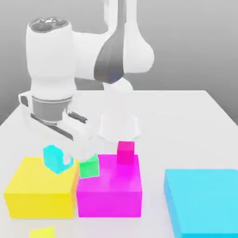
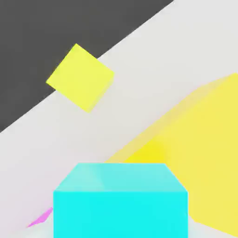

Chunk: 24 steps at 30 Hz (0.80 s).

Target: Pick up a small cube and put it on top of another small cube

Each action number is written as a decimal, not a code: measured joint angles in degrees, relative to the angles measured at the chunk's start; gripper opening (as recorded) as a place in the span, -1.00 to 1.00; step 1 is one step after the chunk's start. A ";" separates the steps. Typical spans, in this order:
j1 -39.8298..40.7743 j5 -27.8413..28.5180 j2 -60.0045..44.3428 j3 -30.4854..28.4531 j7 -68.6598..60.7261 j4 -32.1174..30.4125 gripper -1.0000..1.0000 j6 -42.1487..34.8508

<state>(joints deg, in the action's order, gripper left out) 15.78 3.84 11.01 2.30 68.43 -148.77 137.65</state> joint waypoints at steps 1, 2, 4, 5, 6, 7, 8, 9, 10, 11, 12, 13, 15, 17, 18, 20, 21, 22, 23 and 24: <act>-0.86 -0.60 2.07 0.44 -0.73 -1.47 -1.00 -0.59; -1.76 -1.25 4.15 0.88 -1.49 -2.94 -1.00 -1.18; -3.70 -2.64 8.31 1.66 -3.09 -5.88 -1.00 -2.36; -4.75 -3.36 10.39 1.97 -3.90 -7.35 -1.00 -2.95; -5.84 -4.10 12.47 2.26 -4.73 -8.81 -1.00 -3.54; -6.96 -4.85 14.56 2.51 -5.57 -10.28 -1.00 -4.13; -8.12 -5.60 16.64 2.72 -6.41 -11.75 -1.00 -4.73; -9.31 -6.35 18.73 2.90 -7.26 -13.22 -1.00 -5.33; -10.53 -7.13 20.81 3.07 -8.08 -14.68 -1.00 -5.92; -11.75 -7.80 22.89 3.21 -9.03 -16.14 -1.00 -6.54; -12.97 -8.28 24.99 3.30 -10.19 -17.59 -1.00 -7.19; -13.88 -8.63 26.10 3.39 -11.10 -18.84 -1.00 -7.07; -14.46 -9.06 24.64 3.73 -11.89 -20.59 -1.00 -3.87; -14.49 -9.38 21.52 4.14 -12.16 -22.00 -1.00 0.66; -14.49 -9.47 19.76 4.29 -12.21 -22.66 -1.00 3.06; -14.41 -9.64 16.93 4.61 -12.25 -23.71 1.00 6.95; -14.41 -9.65 16.93 4.61 -12.26 -23.71 1.00 6.95; -14.41 -9.65 16.93 4.61 -12.26 -23.71 1.00 6.95; -14.41 -9.65 16.93 4.61 -12.26 -23.71 1.00 6.95; -14.41 -9.65 16.93 4.61 -12.26 -23.71 1.00 6.95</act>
<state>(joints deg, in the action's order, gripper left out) 1.37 -5.81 27.94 6.91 56.17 -172.48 144.60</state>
